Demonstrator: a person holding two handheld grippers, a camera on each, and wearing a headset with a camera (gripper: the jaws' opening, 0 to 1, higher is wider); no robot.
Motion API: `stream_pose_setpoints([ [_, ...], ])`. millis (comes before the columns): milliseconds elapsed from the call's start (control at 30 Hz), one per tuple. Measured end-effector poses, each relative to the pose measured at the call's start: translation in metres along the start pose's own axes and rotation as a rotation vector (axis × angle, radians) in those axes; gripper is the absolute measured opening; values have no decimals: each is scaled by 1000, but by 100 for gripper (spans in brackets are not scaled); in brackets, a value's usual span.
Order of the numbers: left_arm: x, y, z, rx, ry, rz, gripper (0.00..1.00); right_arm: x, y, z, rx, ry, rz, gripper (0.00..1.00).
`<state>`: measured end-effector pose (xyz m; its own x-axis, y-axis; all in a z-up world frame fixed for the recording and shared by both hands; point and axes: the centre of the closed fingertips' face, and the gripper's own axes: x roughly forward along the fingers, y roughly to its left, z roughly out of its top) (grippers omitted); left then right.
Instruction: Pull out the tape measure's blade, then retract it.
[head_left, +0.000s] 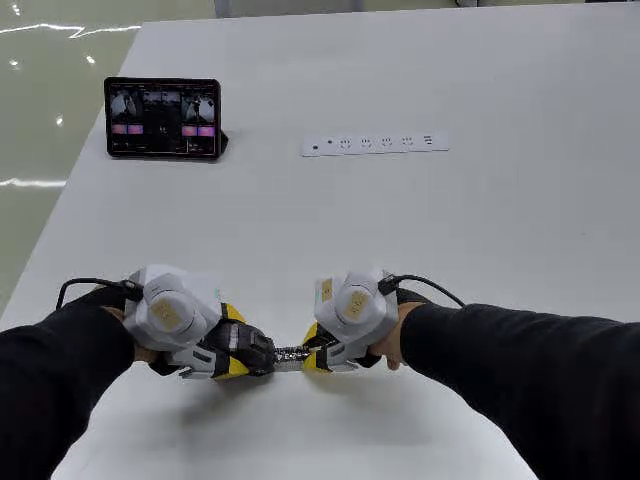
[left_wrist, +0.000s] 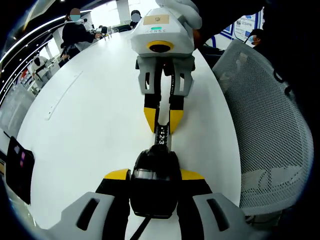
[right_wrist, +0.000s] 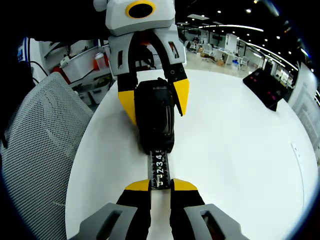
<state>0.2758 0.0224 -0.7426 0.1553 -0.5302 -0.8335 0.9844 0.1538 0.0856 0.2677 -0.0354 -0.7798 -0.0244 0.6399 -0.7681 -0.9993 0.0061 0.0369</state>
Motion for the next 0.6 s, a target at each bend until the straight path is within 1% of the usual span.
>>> stream_pose_setpoints([
  [600, 1, 0, 0, -9, 4, 2, 31, -7, -1, -7, 5, 7, -8, 10],
])
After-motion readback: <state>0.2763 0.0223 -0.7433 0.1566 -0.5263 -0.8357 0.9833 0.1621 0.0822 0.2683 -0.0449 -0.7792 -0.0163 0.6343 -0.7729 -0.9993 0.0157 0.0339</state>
